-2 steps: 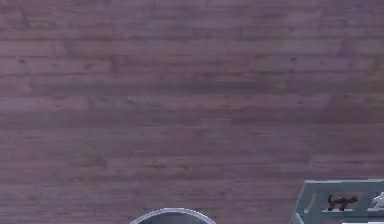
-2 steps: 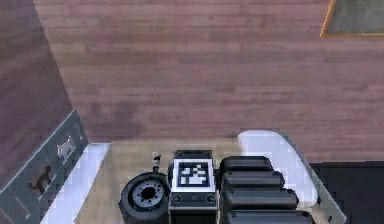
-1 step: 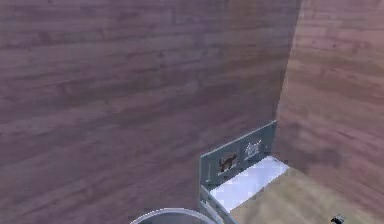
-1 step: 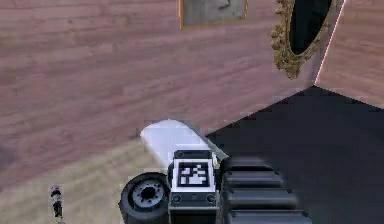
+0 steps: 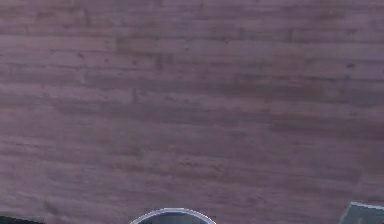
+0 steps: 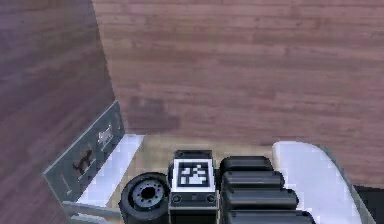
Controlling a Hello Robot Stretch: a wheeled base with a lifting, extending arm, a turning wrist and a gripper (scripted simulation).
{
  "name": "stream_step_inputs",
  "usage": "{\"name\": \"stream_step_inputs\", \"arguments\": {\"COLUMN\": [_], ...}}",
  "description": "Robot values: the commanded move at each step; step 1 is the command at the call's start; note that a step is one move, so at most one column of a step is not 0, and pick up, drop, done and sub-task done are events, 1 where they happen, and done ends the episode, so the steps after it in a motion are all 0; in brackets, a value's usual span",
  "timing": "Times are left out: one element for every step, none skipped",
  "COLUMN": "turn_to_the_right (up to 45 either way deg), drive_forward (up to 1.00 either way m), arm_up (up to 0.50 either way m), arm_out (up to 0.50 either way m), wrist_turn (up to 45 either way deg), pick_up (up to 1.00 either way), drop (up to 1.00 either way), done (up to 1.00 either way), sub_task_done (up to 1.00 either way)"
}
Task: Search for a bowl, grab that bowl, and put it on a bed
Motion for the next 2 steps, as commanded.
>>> {"name": "stream_step_inputs", "arguments": {"turn_to_the_right": [-21.0, 45.0], "drive_forward": [0.00, 0.00], "arm_up": [0.00, 0.00], "arm_out": [0.00, 0.00], "wrist_turn": [0.0, 0.0], "pick_up": [0.00, 0.00], "drop": [0.00, 0.00], "done": [0.00, 0.00], "sub_task_done": [0.00, 0.00]}}
